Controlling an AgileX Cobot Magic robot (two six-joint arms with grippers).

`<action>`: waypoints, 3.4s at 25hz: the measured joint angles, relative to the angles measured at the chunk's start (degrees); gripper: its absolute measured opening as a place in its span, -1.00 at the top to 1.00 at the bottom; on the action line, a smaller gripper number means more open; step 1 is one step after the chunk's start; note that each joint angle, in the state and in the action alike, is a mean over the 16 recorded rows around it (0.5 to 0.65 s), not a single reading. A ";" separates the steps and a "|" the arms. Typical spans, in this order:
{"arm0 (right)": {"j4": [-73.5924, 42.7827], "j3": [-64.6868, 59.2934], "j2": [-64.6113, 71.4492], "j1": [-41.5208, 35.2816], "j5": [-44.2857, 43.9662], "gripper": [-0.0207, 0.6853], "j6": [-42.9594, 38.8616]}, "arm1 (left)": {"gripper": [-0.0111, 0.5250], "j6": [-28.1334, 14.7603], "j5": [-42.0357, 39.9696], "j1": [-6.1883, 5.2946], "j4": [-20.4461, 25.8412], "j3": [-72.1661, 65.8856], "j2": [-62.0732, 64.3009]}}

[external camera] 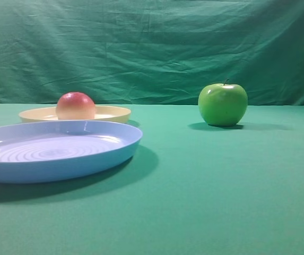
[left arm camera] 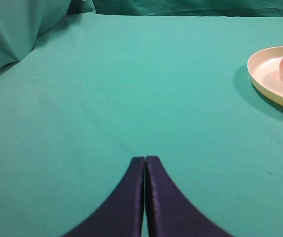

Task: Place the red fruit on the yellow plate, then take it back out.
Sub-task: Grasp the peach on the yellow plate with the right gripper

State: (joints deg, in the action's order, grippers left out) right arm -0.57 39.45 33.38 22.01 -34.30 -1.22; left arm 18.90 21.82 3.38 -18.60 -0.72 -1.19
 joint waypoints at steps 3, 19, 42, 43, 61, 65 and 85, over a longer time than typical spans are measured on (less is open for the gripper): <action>1.20 2.71 5.69 2.85 -0.77 0.94 1.02 | 0.96 0.01 0.00 0.00 0.00 0.00 0.00; 11.09 11.35 32.08 9.81 9.56 0.94 11.10 | 0.96 0.11 0.00 0.00 0.00 0.00 0.00; 14.79 63.75 81.39 15.31 -10.89 0.94 24.37 | 0.96 0.11 0.00 0.00 0.00 0.00 0.00; 15.15 65.89 83.38 15.91 -10.99 0.93 24.93 | 0.96 0.11 0.00 0.00 0.00 0.00 0.00; 30.46 79.42 102.86 20.28 0.78 -0.67 43.00 | 0.96 0.11 0.00 0.00 0.00 0.00 0.00; 31.10 79.43 104.96 20.29 3.01 -0.84 44.07 | 0.96 0.11 0.00 0.00 0.00 0.00 0.00; 31.25 79.85 103.36 18.15 -3.62 0.35 43.36 | 0.96 0.03 0.00 0.00 0.00 0.00 0.00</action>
State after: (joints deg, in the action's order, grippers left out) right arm 30.69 119.30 136.74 40.15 -37.92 42.14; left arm 18.92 21.82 3.38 -18.60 -0.72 -1.19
